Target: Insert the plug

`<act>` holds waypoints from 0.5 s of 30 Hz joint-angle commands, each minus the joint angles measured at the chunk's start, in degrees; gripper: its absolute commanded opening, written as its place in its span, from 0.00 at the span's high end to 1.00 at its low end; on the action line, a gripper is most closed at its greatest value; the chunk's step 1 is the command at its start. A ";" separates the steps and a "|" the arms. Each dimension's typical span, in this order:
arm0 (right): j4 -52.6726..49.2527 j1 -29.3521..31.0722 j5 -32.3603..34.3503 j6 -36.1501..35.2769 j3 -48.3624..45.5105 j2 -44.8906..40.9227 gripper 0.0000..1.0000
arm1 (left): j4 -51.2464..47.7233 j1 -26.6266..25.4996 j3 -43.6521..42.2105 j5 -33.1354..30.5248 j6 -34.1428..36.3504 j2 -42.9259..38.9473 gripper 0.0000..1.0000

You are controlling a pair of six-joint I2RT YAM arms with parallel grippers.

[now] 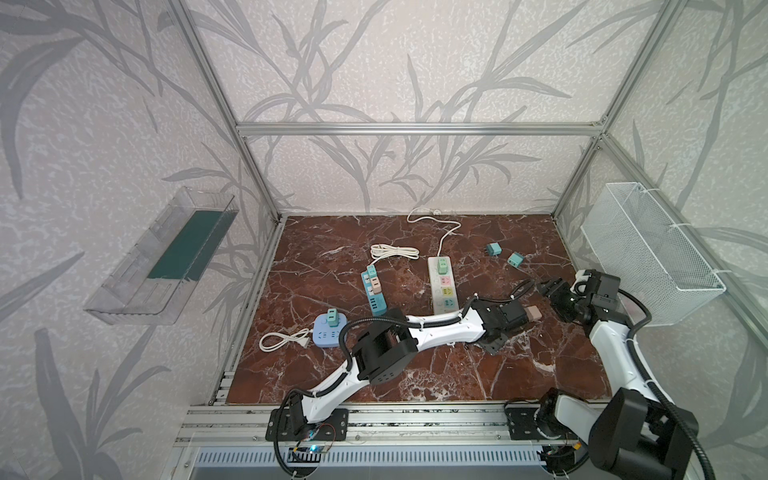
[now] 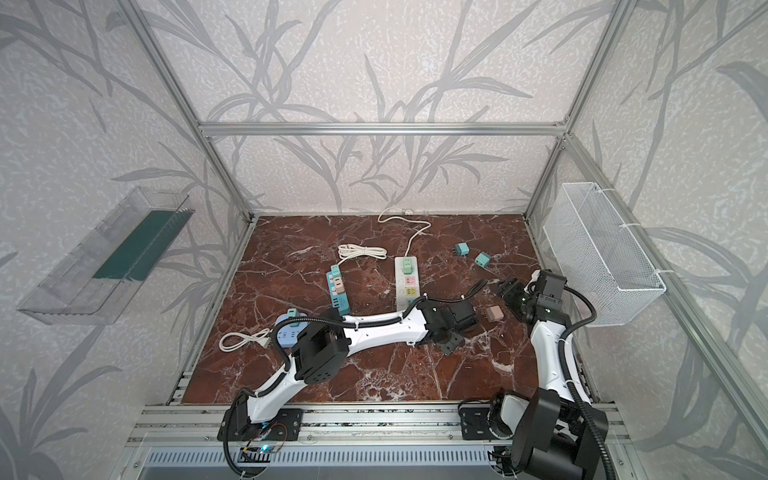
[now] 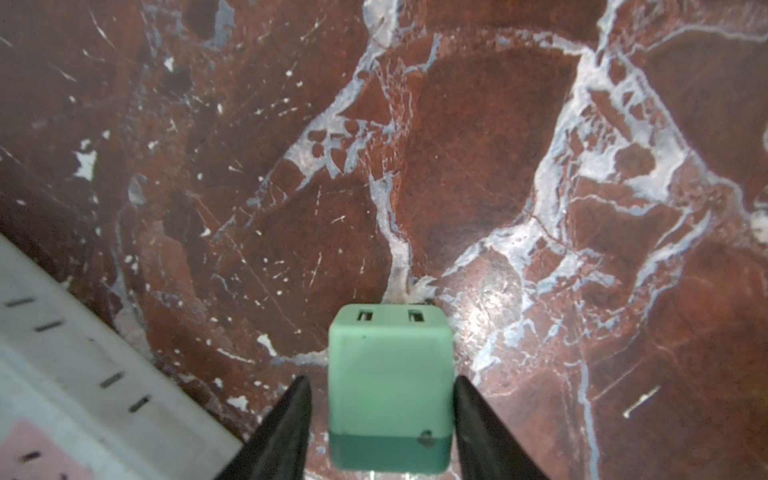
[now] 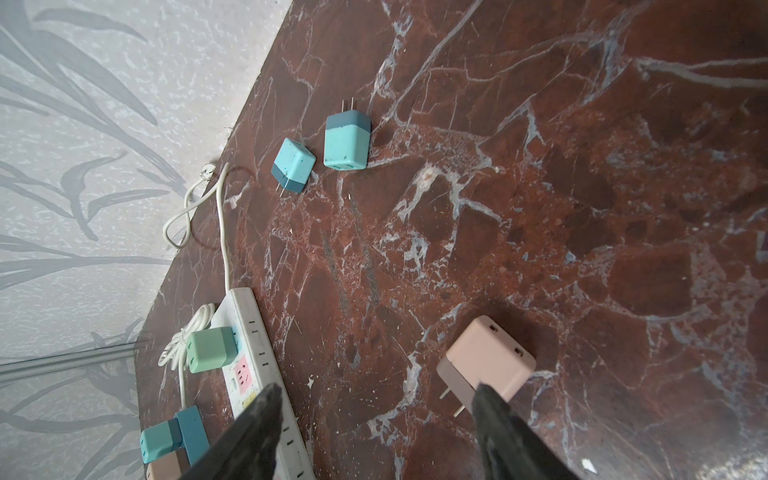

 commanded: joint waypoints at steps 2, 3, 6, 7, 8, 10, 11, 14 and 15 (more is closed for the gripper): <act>0.90 -0.29 -1.02 -0.14 -0.51 -1.21 0.28 | 0.22 -0.21 -0.97 0.83 0.71 1.02 0.52; 0.78 -0.27 -1.09 -0.14 -0.49 -1.28 0.28 | 0.53 -0.18 -1.21 0.89 0.89 1.04 0.52; 0.52 -0.32 -0.67 -0.22 -0.42 -1.55 0.28 | 0.23 -0.11 -1.16 0.81 1.26 1.37 0.50; 0.51 -0.32 -0.51 -0.30 -0.42 -1.78 0.28 | -0.04 -0.11 -1.22 0.71 1.27 1.40 0.49; 0.42 -0.32 -0.30 -0.31 -0.41 -2.02 0.28 | -0.11 -0.11 -1.34 0.81 1.27 1.29 0.48; 0.41 -0.27 -0.18 -0.31 -0.49 -2.48 0.28 | -0.09 -0.11 -2.12 1.00 1.27 1.06 0.50; 0.32 -0.29 -0.08 -0.31 -0.47 -2.61 0.28 | 0.14 -0.11 -2.57 1.27 1.42 0.78 0.55; 0.27 -0.27 -0.14 -0.38 -0.41 -2.80 0.28 | 0.81 -0.11 -3.62 1.34 2.08 -0.49 0.75; 0.25 -0.24 -0.28 -0.35 -0.38 -2.84 0.28 | 1.21 -0.11 -3.95 1.11 2.43 -1.30 0.82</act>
